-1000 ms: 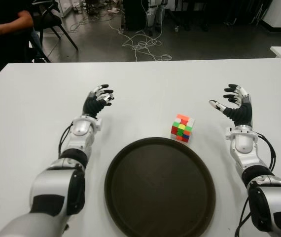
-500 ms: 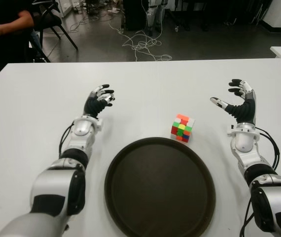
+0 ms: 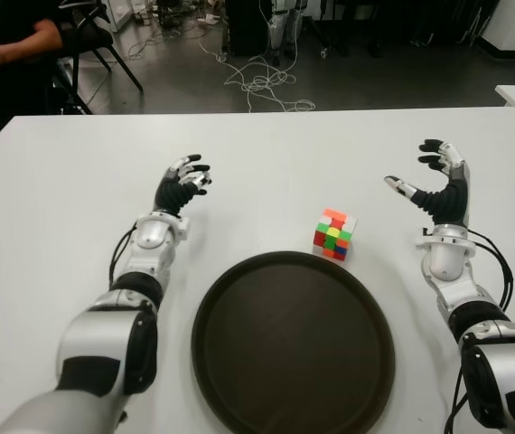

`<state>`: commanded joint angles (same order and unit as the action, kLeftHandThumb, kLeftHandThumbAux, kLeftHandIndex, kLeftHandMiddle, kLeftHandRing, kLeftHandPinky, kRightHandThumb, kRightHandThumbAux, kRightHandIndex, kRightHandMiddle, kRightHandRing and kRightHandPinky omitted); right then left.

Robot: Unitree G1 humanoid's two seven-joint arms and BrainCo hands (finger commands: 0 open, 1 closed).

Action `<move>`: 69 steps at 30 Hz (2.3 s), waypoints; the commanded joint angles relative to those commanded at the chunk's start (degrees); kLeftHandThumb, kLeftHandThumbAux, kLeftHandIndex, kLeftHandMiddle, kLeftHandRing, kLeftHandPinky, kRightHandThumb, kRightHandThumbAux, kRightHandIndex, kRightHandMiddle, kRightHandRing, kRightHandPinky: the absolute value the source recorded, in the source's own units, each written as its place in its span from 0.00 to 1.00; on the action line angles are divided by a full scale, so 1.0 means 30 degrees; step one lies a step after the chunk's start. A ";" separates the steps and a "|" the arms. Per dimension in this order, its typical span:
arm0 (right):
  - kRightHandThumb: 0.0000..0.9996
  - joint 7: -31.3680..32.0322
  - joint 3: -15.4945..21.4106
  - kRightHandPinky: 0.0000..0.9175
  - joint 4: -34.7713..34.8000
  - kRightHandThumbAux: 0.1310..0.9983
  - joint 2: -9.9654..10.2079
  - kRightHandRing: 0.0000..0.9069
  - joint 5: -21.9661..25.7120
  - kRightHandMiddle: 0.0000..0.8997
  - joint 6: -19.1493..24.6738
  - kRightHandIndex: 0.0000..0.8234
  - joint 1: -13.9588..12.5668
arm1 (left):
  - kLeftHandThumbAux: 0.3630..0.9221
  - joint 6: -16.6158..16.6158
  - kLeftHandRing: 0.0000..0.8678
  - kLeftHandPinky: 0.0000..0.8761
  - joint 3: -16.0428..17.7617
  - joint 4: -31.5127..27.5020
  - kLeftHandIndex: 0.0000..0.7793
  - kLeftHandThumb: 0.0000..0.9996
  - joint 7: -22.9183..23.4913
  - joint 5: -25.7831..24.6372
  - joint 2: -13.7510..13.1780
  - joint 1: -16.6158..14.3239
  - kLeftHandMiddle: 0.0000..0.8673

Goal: Pick up the Rubik's Cube and put it in the plate

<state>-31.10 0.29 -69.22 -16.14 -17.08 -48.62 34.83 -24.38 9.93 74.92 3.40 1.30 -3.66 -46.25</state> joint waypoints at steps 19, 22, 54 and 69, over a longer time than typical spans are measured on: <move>0.00 0.1285 -0.0037 0.35 -0.0499 0.77 0.0083 0.36 0.0225 0.35 0.0858 0.32 0.0114 | 0.58 -0.0513 0.40 0.43 -0.0402 -0.0048 0.29 0.24 -0.0094 0.0431 -0.0142 0.0112 0.35; 0.00 0.1524 -0.0053 0.34 -0.0558 0.77 0.0061 0.35 0.0235 0.34 0.1083 0.32 0.0161 | 0.60 -0.0558 0.39 0.42 -0.0395 -0.0050 0.30 0.24 -0.0084 0.0439 -0.0166 0.0111 0.36; 0.02 0.2685 0.0202 0.42 -0.1066 0.78 0.0190 0.40 0.0776 0.36 0.1509 0.34 0.0404 | 0.61 -0.0540 0.38 0.40 -0.0424 0.0020 0.31 0.24 0.0080 0.0494 -0.0298 0.0064 0.36; 0.00 0.2442 -0.0058 0.37 -0.1118 0.78 0.0057 0.38 0.0497 0.36 0.1350 0.35 0.0318 | 0.62 -0.0451 0.39 0.40 -0.0197 0.0030 0.30 0.24 0.0154 0.0283 -0.0228 0.0098 0.36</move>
<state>-23.77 0.12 -72.58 -15.97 -15.59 -44.57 35.78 -25.73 9.34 75.01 3.86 2.15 -4.35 -45.95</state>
